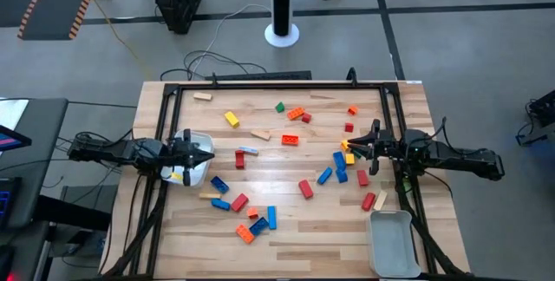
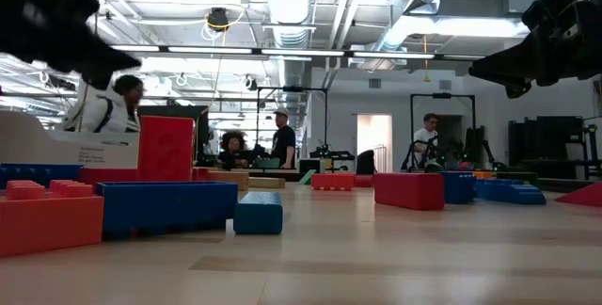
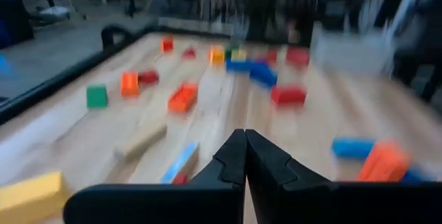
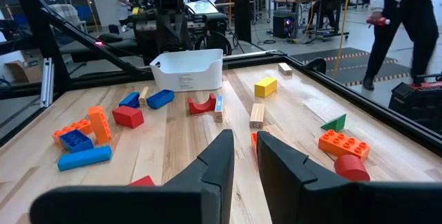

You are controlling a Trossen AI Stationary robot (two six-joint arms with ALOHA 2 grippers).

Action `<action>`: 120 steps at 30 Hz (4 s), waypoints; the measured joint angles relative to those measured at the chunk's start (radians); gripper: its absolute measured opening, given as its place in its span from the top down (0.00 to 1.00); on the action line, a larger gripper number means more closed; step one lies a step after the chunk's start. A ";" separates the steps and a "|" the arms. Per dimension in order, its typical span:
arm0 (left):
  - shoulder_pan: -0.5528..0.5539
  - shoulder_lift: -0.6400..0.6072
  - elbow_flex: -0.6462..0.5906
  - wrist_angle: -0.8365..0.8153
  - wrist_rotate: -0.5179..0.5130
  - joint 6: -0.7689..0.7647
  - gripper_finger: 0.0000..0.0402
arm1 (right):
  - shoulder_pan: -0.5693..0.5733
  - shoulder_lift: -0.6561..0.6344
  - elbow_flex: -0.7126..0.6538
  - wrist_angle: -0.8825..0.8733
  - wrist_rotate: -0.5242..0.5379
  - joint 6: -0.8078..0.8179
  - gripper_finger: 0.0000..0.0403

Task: Sort blocks by size
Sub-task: Put the red large block into the gray bin

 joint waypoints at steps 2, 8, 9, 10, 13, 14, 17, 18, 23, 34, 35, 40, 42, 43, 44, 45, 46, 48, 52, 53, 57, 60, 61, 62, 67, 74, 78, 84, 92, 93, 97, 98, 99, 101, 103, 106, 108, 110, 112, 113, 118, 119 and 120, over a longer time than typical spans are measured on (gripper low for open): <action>0.000 0.000 0.001 0.062 -0.015 -0.032 0.99 | 0.000 0.000 0.000 0.000 0.000 0.000 0.77; 0.000 0.000 0.002 0.120 -0.028 -0.036 0.99 | 0.000 0.000 0.000 0.003 0.000 0.000 0.77; 0.000 0.000 0.002 0.119 -0.034 -0.035 0.99 | 0.000 0.000 0.000 0.004 0.000 0.000 0.77; 0.000 0.000 0.002 0.119 -0.045 -0.035 0.99 | 0.000 0.000 0.000 0.004 0.000 0.000 0.77; 0.000 0.000 0.003 0.123 -0.108 -0.046 0.99 | -0.001 0.000 0.000 0.007 0.000 0.001 0.77; 0.000 0.000 0.003 0.124 -0.142 -0.066 0.99 | -0.001 0.000 0.000 0.009 0.000 0.002 0.77; 0.000 0.000 0.003 0.128 -0.259 -0.141 0.99 | -0.001 0.000 -0.002 0.022 0.000 0.030 0.77; 0.000 0.000 0.004 0.128 -0.292 -0.168 0.99 | 0.000 0.000 -0.003 0.030 0.000 0.062 0.77; 0.000 0.000 0.005 0.137 -0.359 -0.227 0.99 | -0.002 0.000 -0.005 0.080 0.001 0.168 0.77; 0.000 0.000 0.001 0.307 -0.185 -0.055 0.99 | -0.002 0.000 -0.004 0.207 0.011 0.212 0.77; 0.000 0.000 0.001 0.312 -0.184 -0.056 0.99 | -0.002 0.003 -0.004 0.211 0.011 0.211 0.77; 0.001 0.000 0.001 0.327 -0.186 -0.063 0.99 | -0.002 0.046 -0.003 0.260 0.011 0.208 0.77; 0.001 0.000 0.009 0.320 -0.162 -0.049 0.99 | -0.002 0.073 -0.003 0.282 0.011 0.203 0.77; 0.001 0.000 0.016 0.317 -0.140 -0.043 0.99 | -0.002 0.087 -0.003 0.296 0.011 0.200 0.77; 0.001 0.000 0.026 0.312 -0.118 -0.041 0.99 | -0.002 0.104 -0.003 0.310 0.011 0.190 0.77; 0.000 0.000 0.038 0.304 -0.104 -0.040 0.99 | -0.002 0.120 -0.003 0.325 0.011 0.180 0.77; 0.000 0.000 0.051 0.293 -0.096 -0.040 0.99 | -0.002 0.137 -0.002 0.341 0.011 0.169 0.77; 0.000 0.000 0.076 0.256 -0.090 -0.038 0.99 | -0.002 0.176 -0.002 0.382 0.011 0.140 0.77; 0.000 0.000 0.101 0.202 -0.087 -0.004 0.99 | -0.002 0.254 -0.001 0.459 0.011 0.090 0.77; 0.000 0.000 0.102 0.189 -0.087 0.001 0.99 | -0.002 0.274 -0.001 0.474 0.011 0.080 0.77; 0.001 0.000 0.103 0.142 -0.110 0.010 0.99 | -0.002 0.363 0.003 0.516 0.011 0.054 0.76; 0.001 0.000 0.103 0.129 -0.188 0.021 0.97 | 0.002 0.449 0.051 0.488 0.012 0.056 0.72; 0.001 0.000 0.103 0.129 -0.206 0.022 0.96 | 0.005 0.480 0.076 0.470 0.013 0.058 0.70; 0.001 0.000 0.104 0.124 -0.216 0.022 0.94 | 0.013 0.515 0.103 0.452 0.013 0.058 0.68; 0.001 0.035 0.139 0.111 -0.240 -0.005 0.80 | 0.050 0.689 0.252 0.361 0.015 0.018 0.55; 0.001 0.202 0.220 -0.006 -0.243 -0.089 0.61 | 0.051 0.905 0.418 0.245 0.020 -0.014 0.38; 0.001 0.335 0.249 -0.009 -0.243 -0.092 0.57 | 0.061 1.015 0.491 0.209 0.022 -0.032 0.35; 0.001 0.533 0.305 -0.008 -0.243 -0.094 0.57 | 0.087 1.163 0.608 0.121 0.030 -0.052 0.35; 0.001 0.690 0.322 -0.010 -0.244 -0.112 0.57 | 0.120 1.361 0.801 -0.124 0.128 -0.062 0.35; 0.001 0.700 0.322 -0.013 -0.243 -0.112 0.57 | 0.120 1.384 0.824 -0.152 0.128 -0.057 0.35; 0.000 0.715 0.322 -0.015 -0.216 -0.120 0.57 | 0.148 1.466 0.899 -0.254 0.129 0.023 0.35; 0.000 0.715 0.322 -0.013 -0.205 -0.124 0.57 | 0.159 1.488 0.918 -0.276 0.128 0.058 0.35; 0.000 0.715 0.322 -0.012 -0.200 -0.125 0.57 | 0.170 1.511 0.936 -0.302 0.128 0.096 0.35; 0.000 0.714 0.322 -0.008 -0.196 -0.126 0.57 | 0.192 1.567 0.978 -0.374 0.128 0.175 0.35; 0.000 0.713 0.322 -0.006 -0.197 -0.120 0.57 | 0.217 1.627 1.028 -0.457 0.128 0.248 0.35; 0.000 0.714 0.322 0.017 -0.219 -0.117 0.57 | 0.250 1.710 1.115 -0.581 0.128 0.349 0.35; 0.000 0.713 0.322 0.039 -0.233 -0.115 0.57 | 0.271 1.754 1.172 -0.647 0.128 0.406 0.35; 0.000 0.713 0.322 0.051 -0.237 -0.107 0.57 | 0.289 1.793 1.226 -0.698 0.128 0.462 0.35; 0.000 0.713 0.322 0.056 -0.237 -0.105 0.57 | 0.303 1.826 1.268 -0.733 0.127 0.520 0.35; 0.000 0.713 0.322 0.056 -0.237 -0.106 0.57 | 0.309 1.841 1.287 -0.746 0.127 0.547 0.35; 0.000 0.713 0.322 0.056 -0.229 -0.110 0.57 | 0.334 1.899 1.334 -0.788 0.098 0.696 0.35; 0.000 0.713 0.322 0.056 -0.221 -0.110 0.57 | 0.338 1.909 1.334 -0.790 0.085 0.720 0.35; 0.000 0.713 0.322 0.056 -0.214 -0.111 0.57 | 0.342 1.919 1.334 -0.792 0.079 0.741 0.35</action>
